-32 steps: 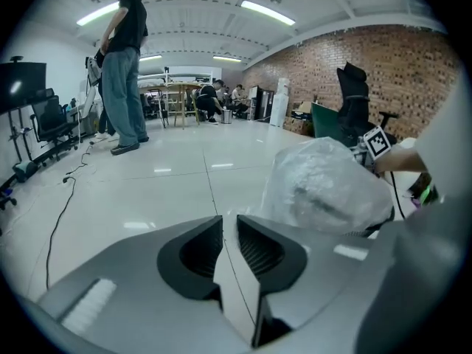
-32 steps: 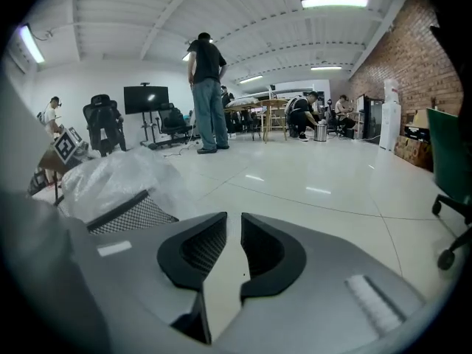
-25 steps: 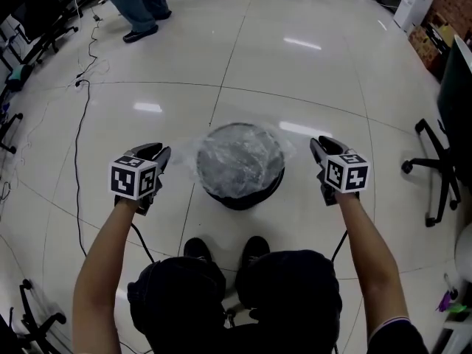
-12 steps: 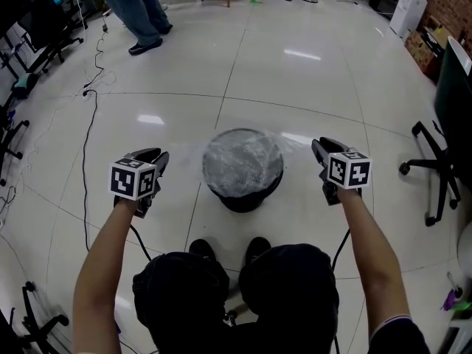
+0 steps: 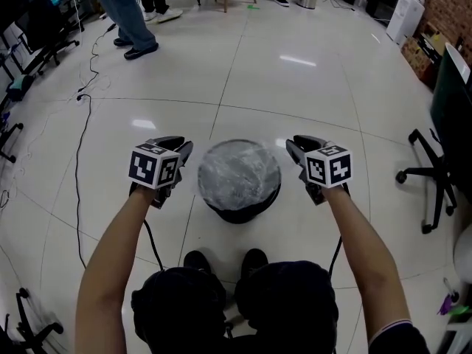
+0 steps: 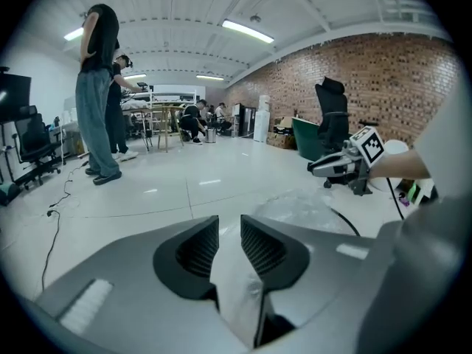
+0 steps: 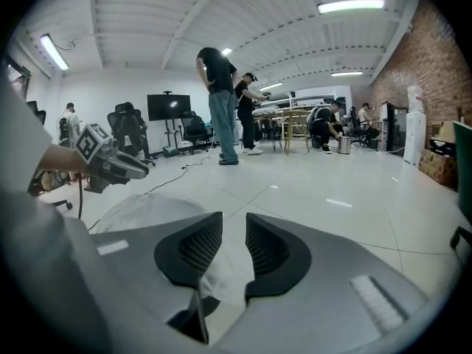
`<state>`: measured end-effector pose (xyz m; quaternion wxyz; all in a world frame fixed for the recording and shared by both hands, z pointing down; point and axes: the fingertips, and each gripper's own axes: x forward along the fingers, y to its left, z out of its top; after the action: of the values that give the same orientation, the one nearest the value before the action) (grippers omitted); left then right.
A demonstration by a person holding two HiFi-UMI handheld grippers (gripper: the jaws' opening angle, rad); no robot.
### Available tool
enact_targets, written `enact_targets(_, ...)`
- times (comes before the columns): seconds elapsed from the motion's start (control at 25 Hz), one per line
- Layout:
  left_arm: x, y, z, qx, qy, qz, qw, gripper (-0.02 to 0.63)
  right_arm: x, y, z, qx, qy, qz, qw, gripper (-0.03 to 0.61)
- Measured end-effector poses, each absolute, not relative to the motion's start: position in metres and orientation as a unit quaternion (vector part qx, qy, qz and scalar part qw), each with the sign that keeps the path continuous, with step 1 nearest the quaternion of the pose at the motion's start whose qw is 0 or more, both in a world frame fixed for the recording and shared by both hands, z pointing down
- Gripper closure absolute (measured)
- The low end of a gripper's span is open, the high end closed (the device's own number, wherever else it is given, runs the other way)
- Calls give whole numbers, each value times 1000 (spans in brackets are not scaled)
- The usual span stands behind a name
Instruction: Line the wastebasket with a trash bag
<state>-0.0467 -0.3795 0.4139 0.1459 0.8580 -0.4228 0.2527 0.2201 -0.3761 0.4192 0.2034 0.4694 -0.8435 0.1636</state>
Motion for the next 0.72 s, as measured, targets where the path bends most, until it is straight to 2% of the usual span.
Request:
enact_targets(0.2, -14, -401, 434, 865, -386, 272, 166, 522, 191, -395, 431, 415, -862, 200, 210, 468)
enact_targets(0.48, 5, -403, 474, 859, -363, 295, 208, 508, 171, -395, 472, 357, -868, 221, 264, 464)
enact_targets(0.56, 7, -399, 481, 858, -352, 308, 212, 512, 169, -396, 474, 349, -871, 222, 265, 500)
enact_targets(0.64, 8, -395, 484, 859, -345, 318, 205, 541, 166, -393, 474, 336, -875, 215, 273, 577)
enact_targets(0.72, 7, -392, 481, 861, -343, 323, 192, 568, 164, -389, 472, 324, -880, 205, 281, 577)
